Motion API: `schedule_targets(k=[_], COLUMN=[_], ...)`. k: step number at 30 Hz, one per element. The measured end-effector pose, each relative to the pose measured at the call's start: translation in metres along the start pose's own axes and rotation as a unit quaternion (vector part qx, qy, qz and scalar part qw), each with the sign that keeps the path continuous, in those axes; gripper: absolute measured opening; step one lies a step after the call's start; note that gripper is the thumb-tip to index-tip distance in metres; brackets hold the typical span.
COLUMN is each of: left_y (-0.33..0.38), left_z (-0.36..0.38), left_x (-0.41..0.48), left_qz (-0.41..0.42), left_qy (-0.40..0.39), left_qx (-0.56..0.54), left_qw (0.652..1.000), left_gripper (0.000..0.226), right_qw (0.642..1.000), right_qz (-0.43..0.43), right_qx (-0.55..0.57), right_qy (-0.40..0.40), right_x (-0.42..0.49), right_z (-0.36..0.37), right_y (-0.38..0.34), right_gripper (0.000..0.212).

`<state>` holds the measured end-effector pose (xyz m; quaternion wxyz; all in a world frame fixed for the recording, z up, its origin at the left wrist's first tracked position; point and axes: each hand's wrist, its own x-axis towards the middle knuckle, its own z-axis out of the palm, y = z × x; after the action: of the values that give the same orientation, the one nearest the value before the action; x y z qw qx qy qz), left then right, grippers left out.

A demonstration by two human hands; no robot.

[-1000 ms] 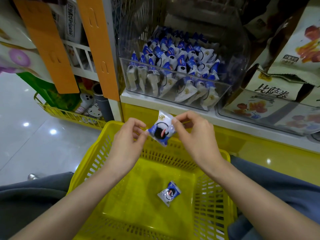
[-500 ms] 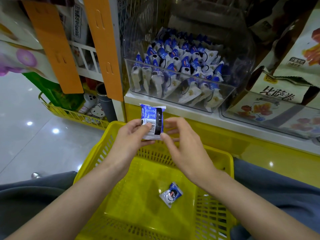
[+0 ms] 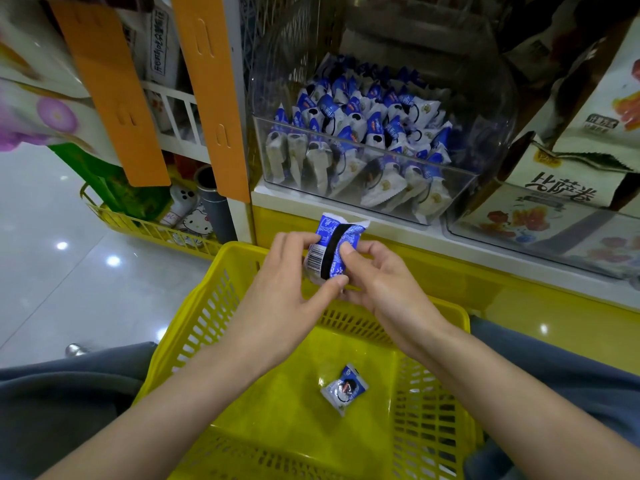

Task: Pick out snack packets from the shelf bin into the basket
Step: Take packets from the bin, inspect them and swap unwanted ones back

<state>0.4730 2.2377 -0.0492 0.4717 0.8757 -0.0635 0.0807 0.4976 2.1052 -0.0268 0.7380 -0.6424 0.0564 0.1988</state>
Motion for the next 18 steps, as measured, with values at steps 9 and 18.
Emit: schedule_targets(k=[9,18], left_y=[-0.004,-0.004], left_z=[-0.002,-0.010], left_x=[0.001,0.005], left_qz=[-0.022,0.029], left_qy=[-0.029,-0.011], left_qx=[-0.030,0.105], left_qw=[0.999,0.994], left_gripper=[0.030,0.020], right_qw=[0.998,0.987], right_qz=[-0.041,-0.055], right_qx=[-0.055,-0.142], right_qy=[-0.008,-0.051], right_x=[-0.001,-0.003], right_z=[-0.001,0.001], right_y=[0.006,0.012], right_gripper=[0.040,0.031])
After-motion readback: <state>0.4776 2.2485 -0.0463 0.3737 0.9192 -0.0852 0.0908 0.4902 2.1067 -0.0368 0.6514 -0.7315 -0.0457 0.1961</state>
